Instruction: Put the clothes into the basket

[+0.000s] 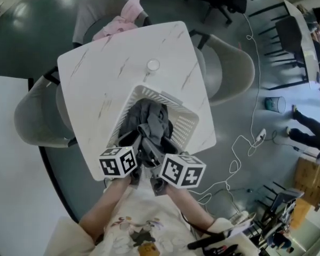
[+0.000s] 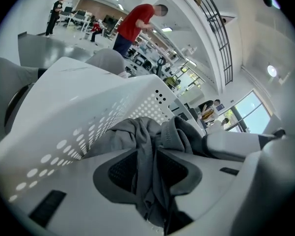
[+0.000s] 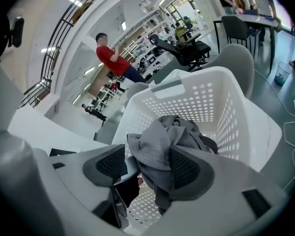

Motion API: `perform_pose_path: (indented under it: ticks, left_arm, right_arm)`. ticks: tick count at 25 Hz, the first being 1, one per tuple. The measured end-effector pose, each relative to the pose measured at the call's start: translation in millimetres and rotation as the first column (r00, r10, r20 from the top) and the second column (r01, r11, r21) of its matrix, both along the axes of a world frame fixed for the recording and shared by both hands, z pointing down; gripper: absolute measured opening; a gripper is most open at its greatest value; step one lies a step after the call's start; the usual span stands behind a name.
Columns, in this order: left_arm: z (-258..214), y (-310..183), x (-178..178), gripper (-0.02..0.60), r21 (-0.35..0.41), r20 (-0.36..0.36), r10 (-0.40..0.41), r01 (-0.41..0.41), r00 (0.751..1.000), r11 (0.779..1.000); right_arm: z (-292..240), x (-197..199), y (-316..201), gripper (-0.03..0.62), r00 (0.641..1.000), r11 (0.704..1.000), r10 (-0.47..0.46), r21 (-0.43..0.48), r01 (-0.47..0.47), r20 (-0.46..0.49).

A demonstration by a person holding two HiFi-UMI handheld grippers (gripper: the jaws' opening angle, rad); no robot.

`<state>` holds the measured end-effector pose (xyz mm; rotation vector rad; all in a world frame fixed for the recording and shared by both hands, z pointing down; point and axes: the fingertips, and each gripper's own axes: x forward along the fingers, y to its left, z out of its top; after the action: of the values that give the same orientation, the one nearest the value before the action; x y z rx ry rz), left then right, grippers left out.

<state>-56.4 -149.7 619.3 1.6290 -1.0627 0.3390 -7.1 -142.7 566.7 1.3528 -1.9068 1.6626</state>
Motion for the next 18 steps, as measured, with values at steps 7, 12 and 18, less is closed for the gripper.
perform_pose_path:
  ticks: [7, 12, 18]
  left_arm:
    - [-9, 6, -7, 0.13, 0.02, 0.001, -0.026, 0.026, 1.0, 0.999]
    - [-20, 13, -5, 0.131, 0.038, -0.006, -0.029, 0.029, 1.0, 0.999]
    - [-15, 14, -9, 0.131, 0.029, 0.003, -0.041, 0.041, 0.999, 0.999]
  right_arm:
    - [-9, 2, -5, 0.276, 1.0, 0.998, 0.019, 0.056, -0.02, 0.025]
    - [24, 8, -12, 0.168, 0.999, 0.999, 0.01, 0.032, -0.009, -0.041]
    - [51, 6, -26, 0.074, 0.997, 1.0, 0.03, 0.003, -0.03, -0.065]
